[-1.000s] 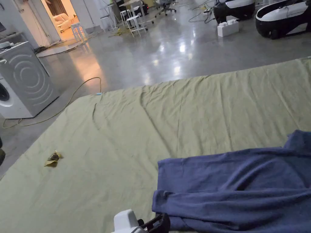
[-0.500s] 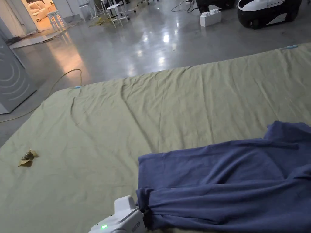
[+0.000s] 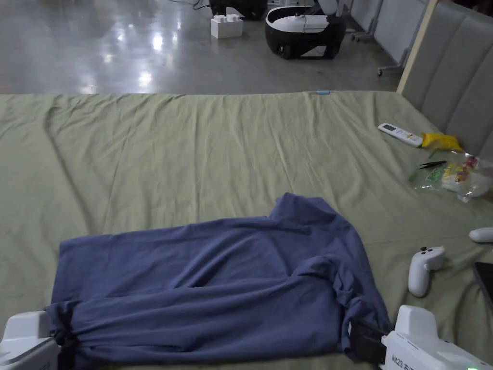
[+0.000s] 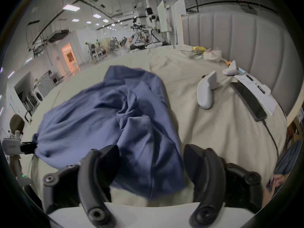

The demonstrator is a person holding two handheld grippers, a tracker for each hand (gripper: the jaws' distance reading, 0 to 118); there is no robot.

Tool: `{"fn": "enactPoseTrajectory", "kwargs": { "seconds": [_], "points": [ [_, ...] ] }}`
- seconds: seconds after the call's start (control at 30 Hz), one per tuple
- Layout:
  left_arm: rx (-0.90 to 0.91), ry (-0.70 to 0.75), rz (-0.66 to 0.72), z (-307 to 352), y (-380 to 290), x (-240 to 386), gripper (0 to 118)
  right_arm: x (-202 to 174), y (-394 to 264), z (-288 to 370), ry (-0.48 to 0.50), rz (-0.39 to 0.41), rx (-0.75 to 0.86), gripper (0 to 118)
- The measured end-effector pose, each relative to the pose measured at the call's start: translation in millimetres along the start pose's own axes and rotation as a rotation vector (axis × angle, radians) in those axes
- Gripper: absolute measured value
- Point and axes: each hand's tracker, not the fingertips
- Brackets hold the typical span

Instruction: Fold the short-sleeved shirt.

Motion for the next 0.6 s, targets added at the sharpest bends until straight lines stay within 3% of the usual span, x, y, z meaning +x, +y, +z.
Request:
{"fn": "enactPoseTrajectory", "kwargs": {
  "seconds": [0.03, 0.07, 0.13, 0.2, 0.27, 0.5, 0.6],
  "points": [
    [0.002, 0.001, 0.004, 0, 0, -1, 9, -4, 2, -8, -0.002, 0.017, -0.016, 14],
    [0.003, 0.000, 0.010, 1, 0, -1, 9, -7, 2, -12, -0.010, 0.027, -0.018, 7],
    [0.007, -0.005, 0.083, 8, 3, -5, 9, -11, 4, -8, -0.025, 0.043, -0.012, 6],
    [0.114, -0.066, 0.281, 35, 4, -15, 7, -12, 9, 9, 0.013, 0.039, 0.056, 6],
    [0.143, -0.147, 0.364, 54, 4, -22, 7, -14, 15, 29, -0.042, 0.064, 0.092, 6],
    [0.143, -0.212, 0.434, 97, -6, -43, 6, -8, 23, 85, -0.067, 0.012, 0.138, 6],
    [0.122, -0.178, 0.377, 117, -23, -51, 6, -8, 13, 111, -0.090, 0.029, 0.144, 6]
  ]
}}
